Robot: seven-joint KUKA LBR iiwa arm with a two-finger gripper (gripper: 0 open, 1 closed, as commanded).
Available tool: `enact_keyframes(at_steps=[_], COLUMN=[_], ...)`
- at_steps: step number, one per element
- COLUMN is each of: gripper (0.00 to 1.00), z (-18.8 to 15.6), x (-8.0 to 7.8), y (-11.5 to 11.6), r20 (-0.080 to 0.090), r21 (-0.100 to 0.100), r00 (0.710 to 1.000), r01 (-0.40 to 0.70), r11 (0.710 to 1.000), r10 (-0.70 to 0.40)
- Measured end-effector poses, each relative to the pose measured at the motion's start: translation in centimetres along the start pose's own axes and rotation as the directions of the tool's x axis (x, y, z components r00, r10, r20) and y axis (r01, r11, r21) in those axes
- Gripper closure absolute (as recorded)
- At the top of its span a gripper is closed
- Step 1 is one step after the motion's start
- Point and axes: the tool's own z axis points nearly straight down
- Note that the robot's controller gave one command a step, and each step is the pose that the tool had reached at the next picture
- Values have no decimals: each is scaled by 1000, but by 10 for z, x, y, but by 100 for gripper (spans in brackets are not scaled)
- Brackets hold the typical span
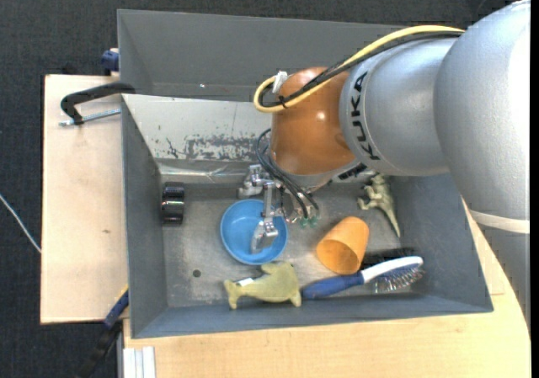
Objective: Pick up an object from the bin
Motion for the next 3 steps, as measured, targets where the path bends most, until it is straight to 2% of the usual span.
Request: enact_keyframes(at_steps=[1,2,3], gripper=[0,0,0], z=[-18,-18,9], x=[-6,-14,-19], y=[38,18,52], r20=[5,2,-2], r21=[0,2,1], r00=[876,703,449], r01=[482,711,894], r11=[876,703,449], r10=[-482,-711,-894])
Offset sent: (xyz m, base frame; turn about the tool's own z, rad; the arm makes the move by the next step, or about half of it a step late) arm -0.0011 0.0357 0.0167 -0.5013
